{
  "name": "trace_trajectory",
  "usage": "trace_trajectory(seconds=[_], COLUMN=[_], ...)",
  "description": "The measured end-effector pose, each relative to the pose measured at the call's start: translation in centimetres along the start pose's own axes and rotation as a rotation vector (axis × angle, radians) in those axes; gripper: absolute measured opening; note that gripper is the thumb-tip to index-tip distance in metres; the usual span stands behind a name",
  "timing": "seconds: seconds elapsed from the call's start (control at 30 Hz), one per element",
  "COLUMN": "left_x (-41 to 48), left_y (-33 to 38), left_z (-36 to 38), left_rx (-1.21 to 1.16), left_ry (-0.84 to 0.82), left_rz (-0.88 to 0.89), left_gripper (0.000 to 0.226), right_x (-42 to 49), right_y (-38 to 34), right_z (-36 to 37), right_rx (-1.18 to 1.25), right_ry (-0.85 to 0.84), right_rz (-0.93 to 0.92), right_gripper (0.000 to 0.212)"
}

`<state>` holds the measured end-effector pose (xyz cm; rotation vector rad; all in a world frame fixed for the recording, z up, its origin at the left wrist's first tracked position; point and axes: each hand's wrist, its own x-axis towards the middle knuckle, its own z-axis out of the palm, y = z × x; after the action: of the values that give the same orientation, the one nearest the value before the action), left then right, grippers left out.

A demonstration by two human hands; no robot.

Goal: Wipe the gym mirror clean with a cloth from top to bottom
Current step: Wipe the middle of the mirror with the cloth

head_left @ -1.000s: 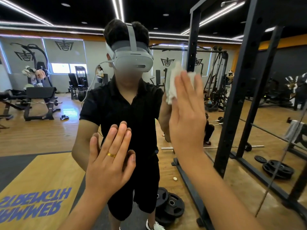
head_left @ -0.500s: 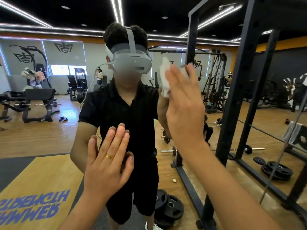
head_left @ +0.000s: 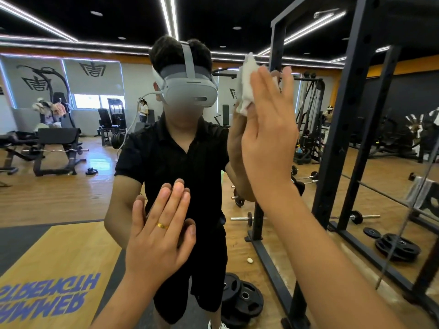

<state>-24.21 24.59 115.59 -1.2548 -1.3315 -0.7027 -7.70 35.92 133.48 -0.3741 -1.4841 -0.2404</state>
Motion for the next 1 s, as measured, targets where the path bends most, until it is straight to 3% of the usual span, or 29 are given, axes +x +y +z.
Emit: trace_trajectory(seconds=[0.17, 0.4, 0.53, 0.67, 0.83, 1.0], left_x=[0.1, 0.0, -0.2, 0.0, 0.5, 0.1], left_y=[0.1, 0.0, 0.0, 0.1, 0.0, -1.0], left_z=[0.1, 0.1, 0.2, 0.1, -0.5, -2.4], left_rx=[-0.01, -0.017, 0.013, 0.009, -0.02, -0.238], left_ry=[0.007, 0.0, -0.008, -0.004, -0.004, -0.035], left_rz=[0.003, 0.004, 0.002, -0.014, -0.015, 0.003], left_gripper=[0.062, 0.063, 0.064, 0.063, 0.06, 0.062], right_x=[-2.2, -15.5, -13.8, -13.6, -14.3, -12.9], right_y=[-2.2, 0.7, 3.6, -0.1, -1.9, 0.4], right_z=[0.9, -2.9, -4.1, -1.9, -0.7, -2.2], right_rx=[0.035, -0.041, -0.05, -0.007, -0.014, -0.031], right_ry=[0.035, -0.207, -0.108, 0.013, -0.138, -0.084], right_rz=[0.108, -0.107, -0.009, 0.187, -0.1, -0.039], right_gripper=[0.051, 0.038, 0.045, 0.039, 0.034, 0.035])
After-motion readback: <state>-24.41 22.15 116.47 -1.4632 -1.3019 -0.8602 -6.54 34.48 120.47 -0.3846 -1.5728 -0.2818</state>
